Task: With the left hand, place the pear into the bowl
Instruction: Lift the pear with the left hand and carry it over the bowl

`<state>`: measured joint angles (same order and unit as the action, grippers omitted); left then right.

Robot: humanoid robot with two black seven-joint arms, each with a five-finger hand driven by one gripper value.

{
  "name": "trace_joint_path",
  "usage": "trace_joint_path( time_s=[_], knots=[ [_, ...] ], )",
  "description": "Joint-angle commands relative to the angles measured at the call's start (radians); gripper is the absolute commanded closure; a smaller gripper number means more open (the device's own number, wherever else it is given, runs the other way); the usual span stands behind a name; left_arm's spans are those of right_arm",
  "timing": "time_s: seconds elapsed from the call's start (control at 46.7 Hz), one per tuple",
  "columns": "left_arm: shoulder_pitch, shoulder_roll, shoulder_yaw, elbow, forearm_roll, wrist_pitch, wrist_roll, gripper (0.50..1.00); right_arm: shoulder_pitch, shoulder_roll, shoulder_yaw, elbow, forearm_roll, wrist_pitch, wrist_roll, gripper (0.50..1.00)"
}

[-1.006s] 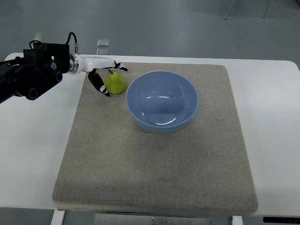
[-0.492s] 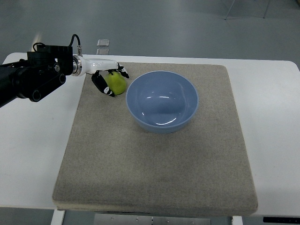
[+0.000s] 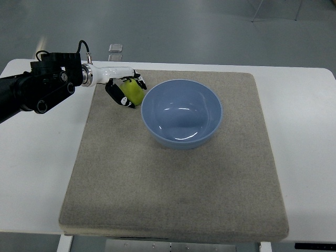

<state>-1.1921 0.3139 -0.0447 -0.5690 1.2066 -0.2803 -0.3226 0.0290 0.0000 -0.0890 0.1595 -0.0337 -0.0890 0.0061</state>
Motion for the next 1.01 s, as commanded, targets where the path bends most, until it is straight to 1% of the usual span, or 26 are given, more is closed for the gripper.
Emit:
trace_joint_path(
  time_s=[0.0, 0.385, 0.663, 0.792, 0.984],
  knots=[
    [-0.004, 0.001, 0.002, 0.0, 0.004, 0.0, 0.0, 0.84, -0.001, 0.0, 0.0, 0.0, 0.0, 0.0, 0.0, 0.576],
    [-0.052, 0.008, -0.001, -0.011, -0.004, -0.01, 0.0, 0.844, -0.001, 0.0, 0.0, 0.0, 0.0, 0.0, 0.0, 0.576],
    [-0.153, 0.01, -0.05, -0.029, -0.028, -0.023, 0.0, 0.836, 0.0, 0.0, 0.0, 0.0, 0.0, 0.0, 0.0, 0.576],
    [-0.181, 0.011, -0.058, -0.083, -0.03, -0.023, -0.001, 0.832, 0.0, 0.0, 0.0, 0.0, 0.0, 0.0, 0.0, 0.576],
    [-0.196, 0.014, -0.058, -0.204, -0.027, -0.026, -0.001, 0.829, 0.0, 0.0, 0.0, 0.0, 0.0, 0.0, 0.0, 0.576]
  ],
)
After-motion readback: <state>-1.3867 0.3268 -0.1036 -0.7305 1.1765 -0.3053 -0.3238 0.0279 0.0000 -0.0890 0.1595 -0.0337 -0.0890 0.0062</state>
